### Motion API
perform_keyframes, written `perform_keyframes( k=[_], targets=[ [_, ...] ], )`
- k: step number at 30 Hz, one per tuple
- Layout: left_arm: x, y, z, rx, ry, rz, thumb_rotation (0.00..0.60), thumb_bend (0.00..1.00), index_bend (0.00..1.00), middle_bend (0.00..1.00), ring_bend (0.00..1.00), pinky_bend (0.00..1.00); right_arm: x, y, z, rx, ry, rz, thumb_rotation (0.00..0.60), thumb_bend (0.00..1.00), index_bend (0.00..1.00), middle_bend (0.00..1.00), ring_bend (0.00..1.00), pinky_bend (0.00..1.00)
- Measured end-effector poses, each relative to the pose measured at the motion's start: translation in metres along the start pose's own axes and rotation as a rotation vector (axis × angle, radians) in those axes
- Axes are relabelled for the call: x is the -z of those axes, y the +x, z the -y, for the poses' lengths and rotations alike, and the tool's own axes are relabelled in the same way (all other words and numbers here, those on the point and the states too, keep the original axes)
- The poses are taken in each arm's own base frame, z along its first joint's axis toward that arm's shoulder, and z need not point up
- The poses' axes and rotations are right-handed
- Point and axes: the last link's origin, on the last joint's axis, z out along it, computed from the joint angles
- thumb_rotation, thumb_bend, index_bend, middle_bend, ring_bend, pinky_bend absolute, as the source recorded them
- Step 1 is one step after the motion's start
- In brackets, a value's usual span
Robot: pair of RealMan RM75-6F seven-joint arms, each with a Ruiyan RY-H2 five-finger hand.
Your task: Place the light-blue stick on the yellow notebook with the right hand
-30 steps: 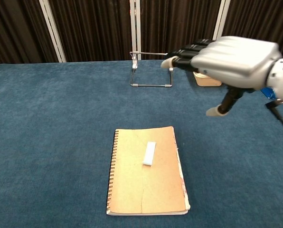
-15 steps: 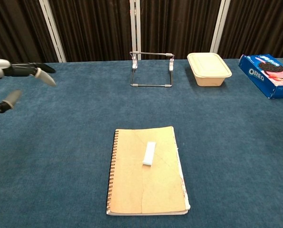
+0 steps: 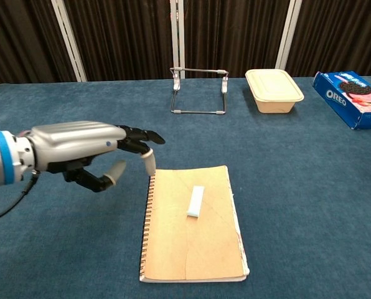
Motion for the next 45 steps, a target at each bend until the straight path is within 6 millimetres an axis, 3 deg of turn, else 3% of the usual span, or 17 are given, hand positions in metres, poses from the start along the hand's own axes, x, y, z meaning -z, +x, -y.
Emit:
perform_keyframes(
  k=[6, 15, 27, 45],
  targets=[
    [-0.028, -0.019, -0.021, 0.001, -0.018, 0.030, 0.600, 0.89, 0.33, 0.00, 0.00, 0.00, -0.003, -0.001, -0.005, -0.010, -0.026, 0.002, 0.600, 0.00, 0.00, 0.00, 0.00, 0.00],
    [-0.048, -0.030, -0.032, -0.004, -0.039, 0.034, 0.600, 0.89, 0.33, 0.00, 0.00, 0.00, -0.005, -0.002, -0.007, -0.023, -0.037, 0.005, 0.600, 0.00, 0.01, 0.00, 0.00, 0.00],
    [-0.057, -0.041, -0.043, -0.013, -0.051, 0.041, 0.600, 0.89, 0.33, 0.00, 0.00, 0.00, -0.005, 0.001, -0.011, -0.041, -0.045, -0.004, 0.600, 0.00, 0.01, 0.00, 0.00, 0.00],
    [-0.055, -0.054, -0.047, -0.047, -0.052, 0.055, 0.600, 0.89, 0.35, 0.00, 0.00, 0.00, -0.005, 0.007, -0.013, -0.054, -0.052, -0.026, 0.600, 0.00, 0.01, 0.00, 0.00, 0.00]
  ],
)
